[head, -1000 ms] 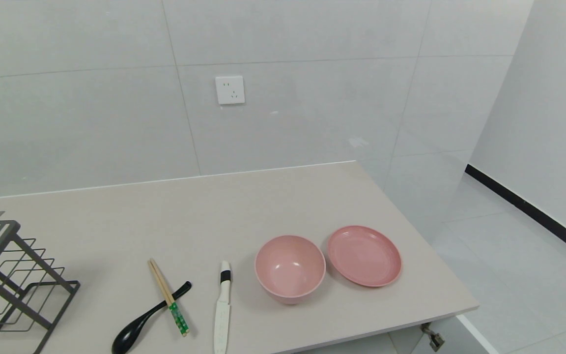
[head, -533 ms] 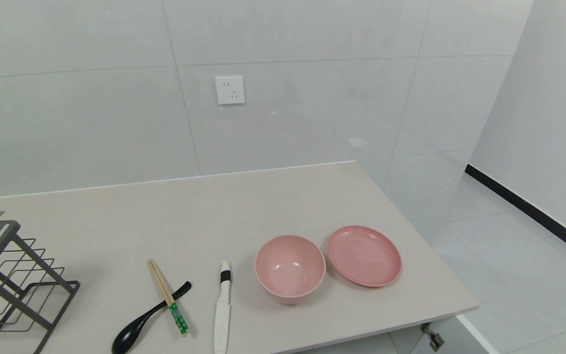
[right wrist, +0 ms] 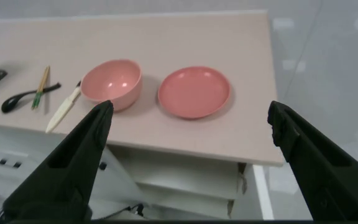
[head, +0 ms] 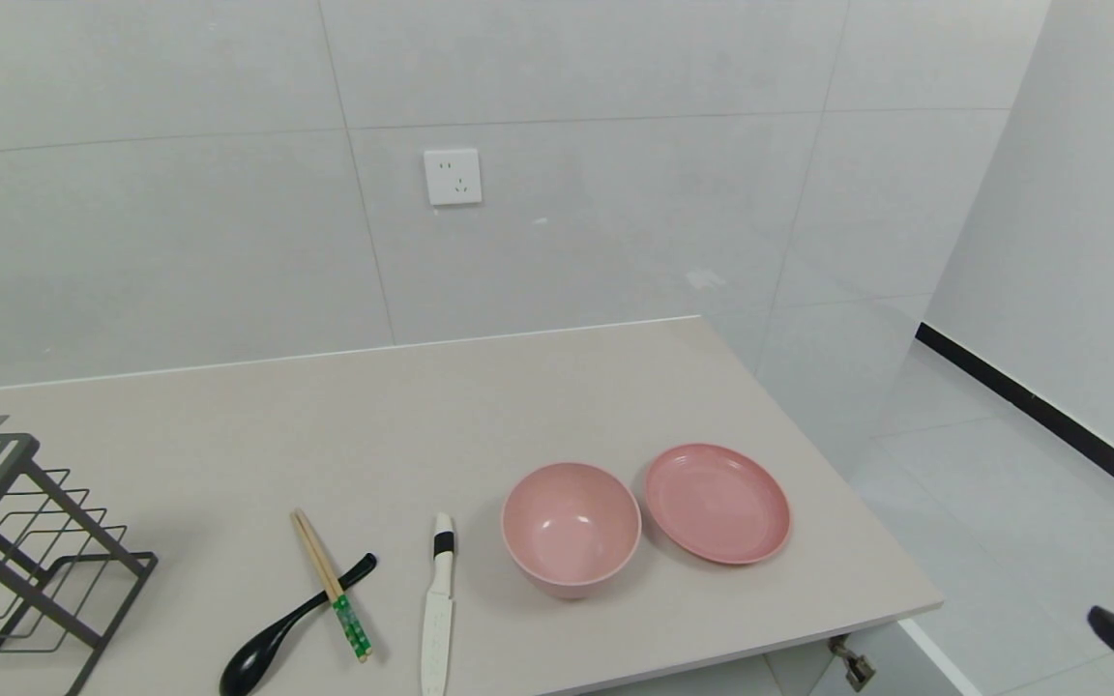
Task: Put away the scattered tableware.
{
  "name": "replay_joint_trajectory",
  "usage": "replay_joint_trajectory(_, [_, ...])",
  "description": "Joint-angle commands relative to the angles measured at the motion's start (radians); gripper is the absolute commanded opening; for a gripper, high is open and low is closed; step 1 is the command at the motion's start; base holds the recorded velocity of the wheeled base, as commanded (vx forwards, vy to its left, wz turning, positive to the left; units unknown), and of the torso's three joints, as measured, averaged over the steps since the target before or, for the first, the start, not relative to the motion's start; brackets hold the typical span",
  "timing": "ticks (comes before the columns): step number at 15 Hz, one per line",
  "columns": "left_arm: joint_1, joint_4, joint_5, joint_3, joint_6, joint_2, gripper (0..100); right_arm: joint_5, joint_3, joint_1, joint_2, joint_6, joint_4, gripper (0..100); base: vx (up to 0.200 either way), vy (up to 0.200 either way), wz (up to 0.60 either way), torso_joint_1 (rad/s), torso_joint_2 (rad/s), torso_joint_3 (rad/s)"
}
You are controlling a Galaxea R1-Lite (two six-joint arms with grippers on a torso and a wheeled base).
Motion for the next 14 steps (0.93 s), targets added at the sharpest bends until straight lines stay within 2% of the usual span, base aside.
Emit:
replay_joint_trajectory(1, [0.0, 0.0, 0.0, 0.0, 0.0, 0.001, 100, 0.001, 0.019, 0.053, 0.128, 0.0, -0.002, 100, 0.0, 0.0, 0.0, 0.0, 0.0, 0.0])
replay_joint_trajectory(10, [0.0, 0.0, 0.0, 0.0, 0.0, 0.001, 100, 0.002, 0.025, 0.073, 0.33, -0.074, -0.058, 100, 0.0, 0.0, 0.0, 0.0, 0.0, 0.0])
replay_joint_trajectory(14, [0.0, 0.0, 0.0, 0.0, -0.001, 0.001, 100, 0.011, 0.028, 0.068, 0.484, -0.086, -0.149, 100, 0.0, 0.0, 0.0, 0.0, 0.0, 0.0])
